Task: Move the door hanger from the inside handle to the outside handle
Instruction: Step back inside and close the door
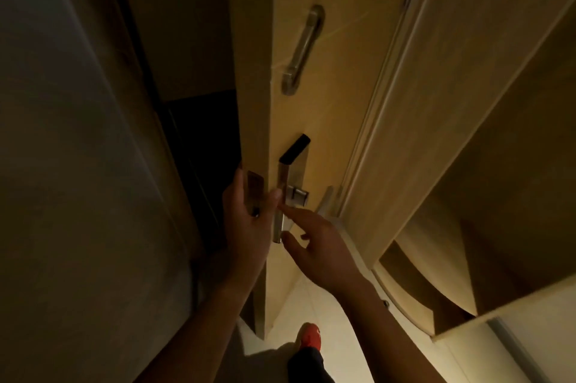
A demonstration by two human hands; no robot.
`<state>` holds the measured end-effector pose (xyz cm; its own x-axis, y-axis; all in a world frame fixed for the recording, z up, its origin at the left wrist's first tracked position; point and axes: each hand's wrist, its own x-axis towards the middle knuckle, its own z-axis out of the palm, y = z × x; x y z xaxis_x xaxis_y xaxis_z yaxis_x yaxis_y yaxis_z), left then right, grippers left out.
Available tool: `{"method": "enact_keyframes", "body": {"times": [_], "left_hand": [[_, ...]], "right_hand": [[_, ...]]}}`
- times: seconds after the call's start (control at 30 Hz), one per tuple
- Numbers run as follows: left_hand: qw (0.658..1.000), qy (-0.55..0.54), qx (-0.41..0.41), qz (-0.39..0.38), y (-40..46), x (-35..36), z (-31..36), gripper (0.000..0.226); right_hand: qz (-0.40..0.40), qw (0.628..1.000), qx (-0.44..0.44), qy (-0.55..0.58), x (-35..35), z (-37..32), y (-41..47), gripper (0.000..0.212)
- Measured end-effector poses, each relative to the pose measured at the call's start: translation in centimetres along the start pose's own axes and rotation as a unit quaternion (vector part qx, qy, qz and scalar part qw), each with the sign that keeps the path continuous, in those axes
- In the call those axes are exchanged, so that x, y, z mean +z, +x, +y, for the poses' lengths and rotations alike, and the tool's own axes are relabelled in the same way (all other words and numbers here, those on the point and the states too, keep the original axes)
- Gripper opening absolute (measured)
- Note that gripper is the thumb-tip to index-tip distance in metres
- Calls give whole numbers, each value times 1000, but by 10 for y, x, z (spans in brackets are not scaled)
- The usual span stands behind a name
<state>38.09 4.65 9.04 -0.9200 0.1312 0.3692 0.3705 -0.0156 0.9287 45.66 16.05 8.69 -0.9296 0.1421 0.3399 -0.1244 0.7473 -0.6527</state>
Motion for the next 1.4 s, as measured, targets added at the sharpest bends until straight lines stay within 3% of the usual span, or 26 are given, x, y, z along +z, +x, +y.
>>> {"method": "enact_keyframes", "body": {"times": [0.13,0.23,0.53,0.87,1.1,1.2,1.4], "left_hand": [[999,26,-25,31,44,-29,-20,61],[997,59,-49,17,74,-49,-32,65],[979,193,-61,35,182,-104,-62,55],[965,247,-84,35,278,-142,-91,49],[948,236,-161,140,329,-164,-118,112],[941,222,-183,180,357,-166,-128,118],[934,234,-186,197,379,-171,-133,121]], "right_hand": [[34,999,1,-20,9,9,46,21],[-2,996,25,-82,19,23,77,30],[-137,959,-47,-244,101,44,189,40],[-194,949,-110,-221,163,46,301,65],[-177,955,-135,-195,189,53,350,82],[-169,964,-124,-166,203,57,375,81],[-160,982,-66,-77,223,64,391,47]]}}
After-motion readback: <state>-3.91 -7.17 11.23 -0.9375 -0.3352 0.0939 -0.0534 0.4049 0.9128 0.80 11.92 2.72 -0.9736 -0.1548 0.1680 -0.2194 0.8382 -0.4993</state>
